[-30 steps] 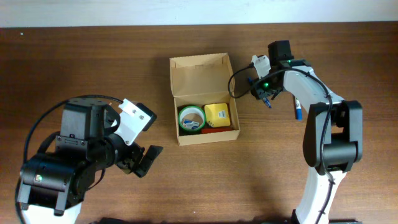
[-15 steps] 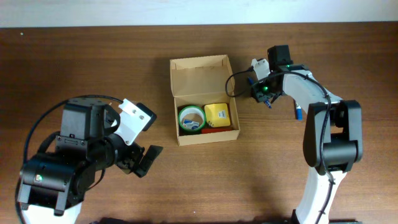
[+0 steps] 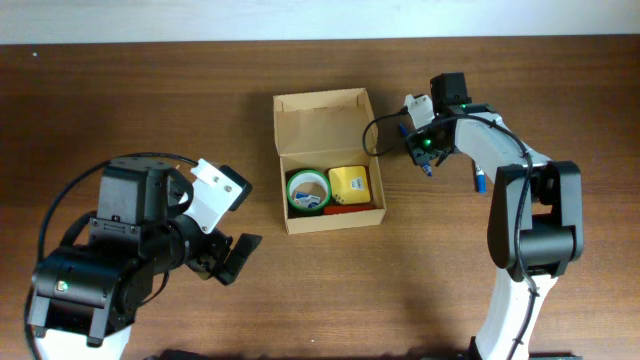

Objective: Pack container
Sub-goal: 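Move the right gripper to the blue pen and grasp it, then carry the blue pen over the box and lower it inside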

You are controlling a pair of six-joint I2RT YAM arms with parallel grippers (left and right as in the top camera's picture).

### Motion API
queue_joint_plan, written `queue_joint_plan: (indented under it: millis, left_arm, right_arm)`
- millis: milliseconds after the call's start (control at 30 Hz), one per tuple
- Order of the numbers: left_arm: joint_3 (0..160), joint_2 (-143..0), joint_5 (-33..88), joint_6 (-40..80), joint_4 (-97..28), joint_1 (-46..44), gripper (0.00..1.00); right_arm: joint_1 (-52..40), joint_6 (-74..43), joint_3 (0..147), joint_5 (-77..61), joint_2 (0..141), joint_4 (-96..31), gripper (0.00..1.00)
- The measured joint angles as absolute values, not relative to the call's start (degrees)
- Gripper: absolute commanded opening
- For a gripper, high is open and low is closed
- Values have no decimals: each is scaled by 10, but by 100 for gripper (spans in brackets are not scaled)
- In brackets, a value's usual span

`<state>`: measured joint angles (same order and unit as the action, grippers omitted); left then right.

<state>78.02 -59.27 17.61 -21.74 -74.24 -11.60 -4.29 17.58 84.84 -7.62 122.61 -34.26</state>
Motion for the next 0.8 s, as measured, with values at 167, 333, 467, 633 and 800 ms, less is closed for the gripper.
queue_joint_plan:
  millis: [167,333,467,633,800]
  left_arm:
    - [780,-593,176,-217,-742,-116,99]
    - [780,-593,176,-217,-743,-116,100]
    - [780,-593,176,-217,-743,-116,100]
    - [780,-593,176,-217,-743,-116,100]
    - [780,-593,176,-217,-742,-116,100]
  right_arm:
    - [-43,161,853,-84,1226,-361,4]
    - [-43,150,876,-91,1226,-420,4]
    - [-43,150,927,-92,1226,-471,4]
    - [-43,150,1004,-92,1224,-531,4]
    - [-43,150,1091,-105,1211,-595,4]
